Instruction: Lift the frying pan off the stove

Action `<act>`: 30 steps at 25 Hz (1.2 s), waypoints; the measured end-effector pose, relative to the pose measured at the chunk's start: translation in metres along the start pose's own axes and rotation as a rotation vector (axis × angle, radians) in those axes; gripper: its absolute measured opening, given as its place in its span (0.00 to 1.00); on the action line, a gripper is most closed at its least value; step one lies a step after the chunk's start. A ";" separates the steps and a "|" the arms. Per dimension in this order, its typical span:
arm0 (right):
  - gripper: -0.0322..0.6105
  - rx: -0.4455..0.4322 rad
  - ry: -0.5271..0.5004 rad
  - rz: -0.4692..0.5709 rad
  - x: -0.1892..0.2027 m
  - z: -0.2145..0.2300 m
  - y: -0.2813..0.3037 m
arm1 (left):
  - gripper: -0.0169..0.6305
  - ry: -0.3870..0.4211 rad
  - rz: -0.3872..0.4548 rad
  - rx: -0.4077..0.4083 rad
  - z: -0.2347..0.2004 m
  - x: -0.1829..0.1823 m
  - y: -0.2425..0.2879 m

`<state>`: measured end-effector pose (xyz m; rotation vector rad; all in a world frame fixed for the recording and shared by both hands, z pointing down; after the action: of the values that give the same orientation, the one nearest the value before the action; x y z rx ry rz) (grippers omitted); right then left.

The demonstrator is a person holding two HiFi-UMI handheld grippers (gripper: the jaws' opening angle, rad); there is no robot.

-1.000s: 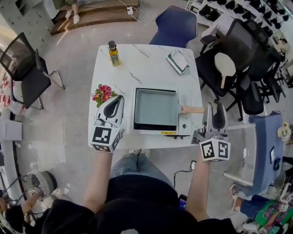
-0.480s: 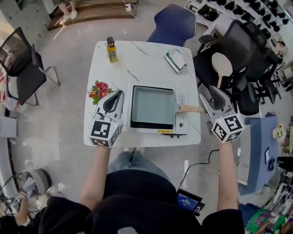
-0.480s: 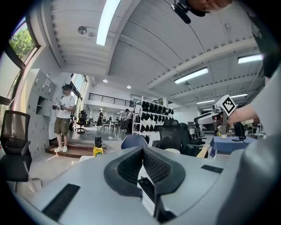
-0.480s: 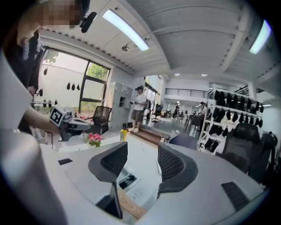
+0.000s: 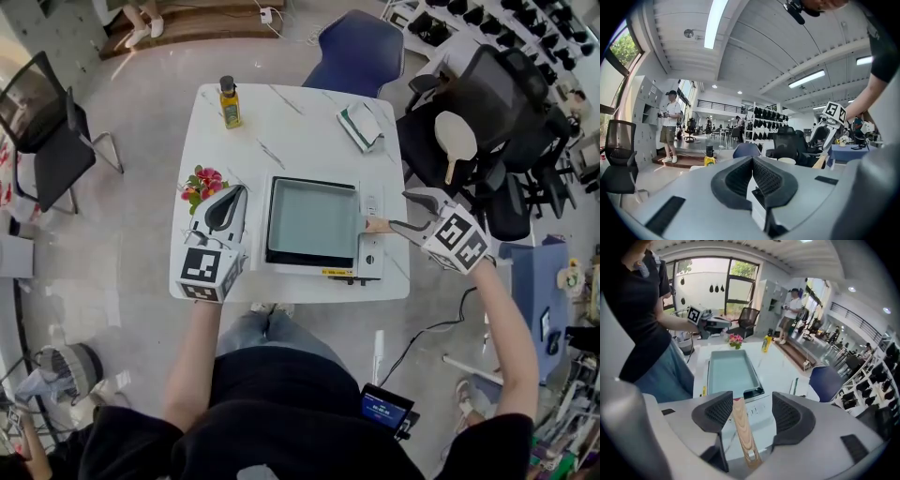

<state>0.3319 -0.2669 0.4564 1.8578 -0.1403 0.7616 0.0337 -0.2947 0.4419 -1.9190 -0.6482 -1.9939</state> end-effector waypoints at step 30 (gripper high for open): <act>0.41 -0.271 -0.150 -0.455 0.089 -0.036 0.112 | 0.06 -0.001 -0.008 -0.038 -0.008 0.003 -0.013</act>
<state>0.3379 -0.2605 0.6031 1.6026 0.0813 0.2729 0.0196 -0.2873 0.4435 -1.9420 -0.6234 -2.0251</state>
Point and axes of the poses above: the fingertips, and each gripper's own axes: y forward along the fingers, z to its right, x out of its underside, the point moved 1 cm from there along -y, backward along the fingers, and after that the axes turned 1 degree about z, right-handed, at the moved point
